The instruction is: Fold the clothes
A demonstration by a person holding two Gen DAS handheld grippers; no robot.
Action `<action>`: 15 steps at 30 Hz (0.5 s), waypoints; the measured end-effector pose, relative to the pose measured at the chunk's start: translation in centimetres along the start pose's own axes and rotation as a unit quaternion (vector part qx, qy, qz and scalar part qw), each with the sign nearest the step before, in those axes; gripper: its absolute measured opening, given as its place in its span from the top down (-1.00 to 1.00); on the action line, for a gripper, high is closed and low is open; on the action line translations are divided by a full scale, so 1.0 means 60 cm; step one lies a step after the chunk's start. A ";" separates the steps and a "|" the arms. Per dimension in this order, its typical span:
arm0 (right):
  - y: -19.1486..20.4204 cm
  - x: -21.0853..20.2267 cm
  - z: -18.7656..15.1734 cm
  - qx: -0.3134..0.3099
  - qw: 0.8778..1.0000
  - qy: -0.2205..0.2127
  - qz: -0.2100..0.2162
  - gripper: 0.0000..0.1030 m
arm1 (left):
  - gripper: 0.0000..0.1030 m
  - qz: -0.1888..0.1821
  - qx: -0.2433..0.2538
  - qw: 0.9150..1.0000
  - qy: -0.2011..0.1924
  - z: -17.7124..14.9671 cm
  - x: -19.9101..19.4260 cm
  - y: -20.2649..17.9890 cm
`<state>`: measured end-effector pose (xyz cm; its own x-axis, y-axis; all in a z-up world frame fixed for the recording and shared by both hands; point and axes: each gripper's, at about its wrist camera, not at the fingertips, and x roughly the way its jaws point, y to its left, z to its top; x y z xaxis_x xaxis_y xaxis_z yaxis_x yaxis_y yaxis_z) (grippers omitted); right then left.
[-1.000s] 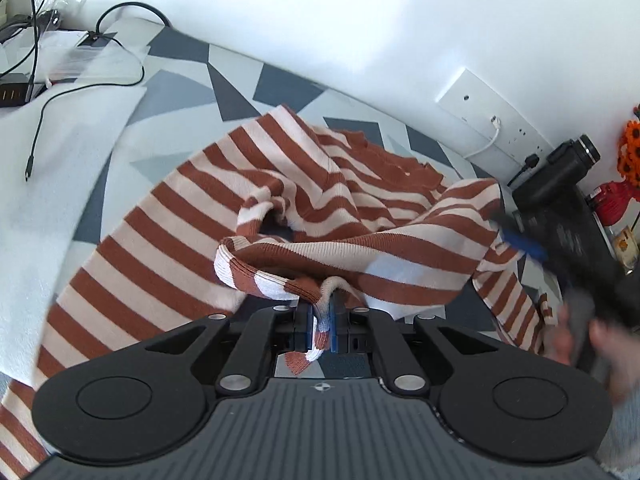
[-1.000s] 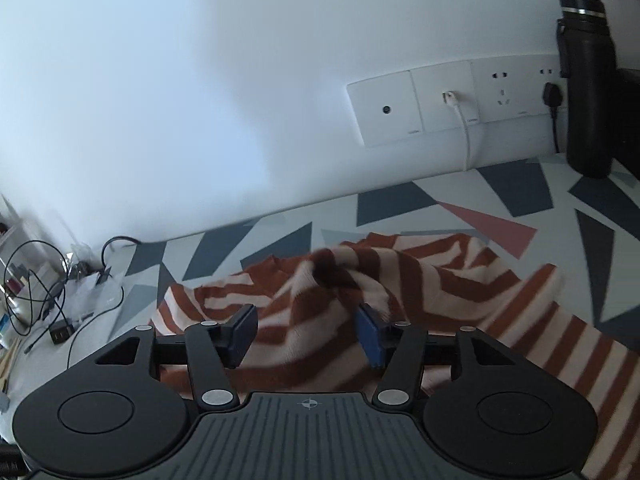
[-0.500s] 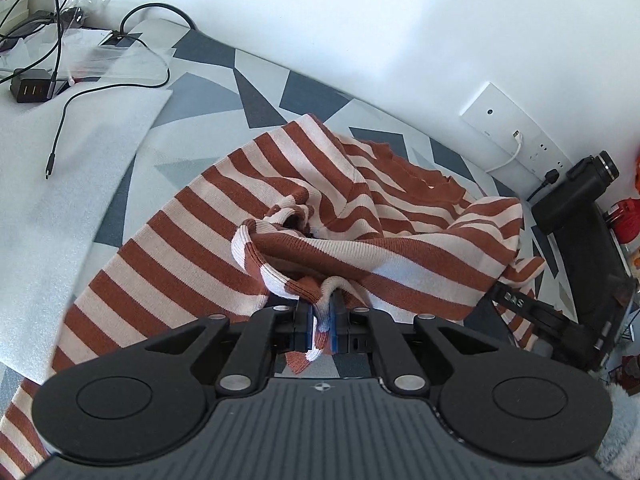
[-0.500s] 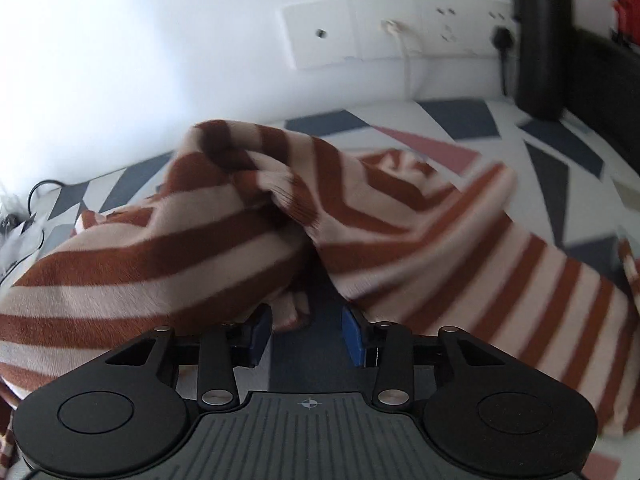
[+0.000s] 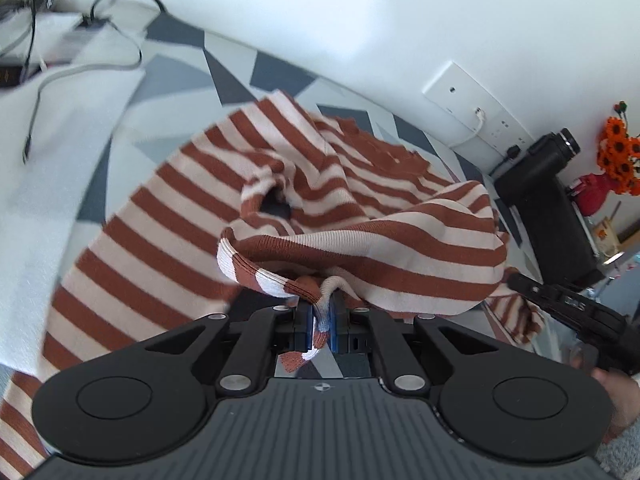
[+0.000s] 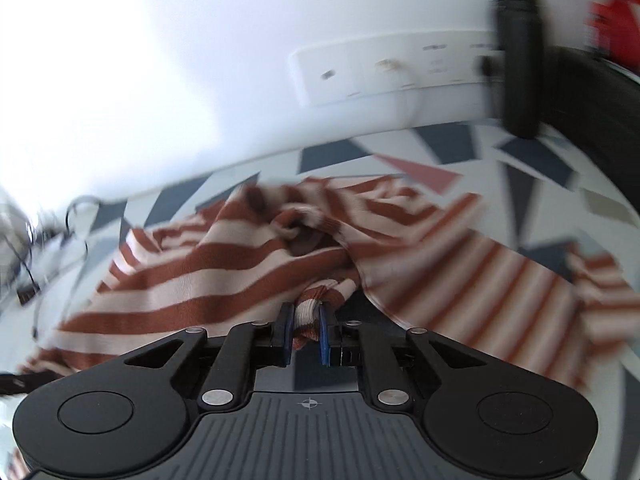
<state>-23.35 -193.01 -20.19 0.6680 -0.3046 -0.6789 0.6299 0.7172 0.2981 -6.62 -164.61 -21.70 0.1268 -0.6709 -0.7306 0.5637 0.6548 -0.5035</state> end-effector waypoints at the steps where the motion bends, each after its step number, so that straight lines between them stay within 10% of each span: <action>1: -0.011 -0.024 -0.006 0.013 1.000 -0.004 -0.006 0.78 | 0.85 -0.006 0.001 1.000 0.007 -0.006 -0.001 0.000; 15: -0.148 -0.211 -0.079 0.105 0.994 0.008 -0.012 0.78 | 0.85 -0.010 0.032 0.998 0.059 -0.118 -0.050 -0.057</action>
<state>-39.29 -192.55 -17.40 0.6470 -0.3093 -0.6970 0.7152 0.5630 0.4141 -14.73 -162.37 -21.07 0.0201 -0.6355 -0.7719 0.6163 0.6158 -0.4909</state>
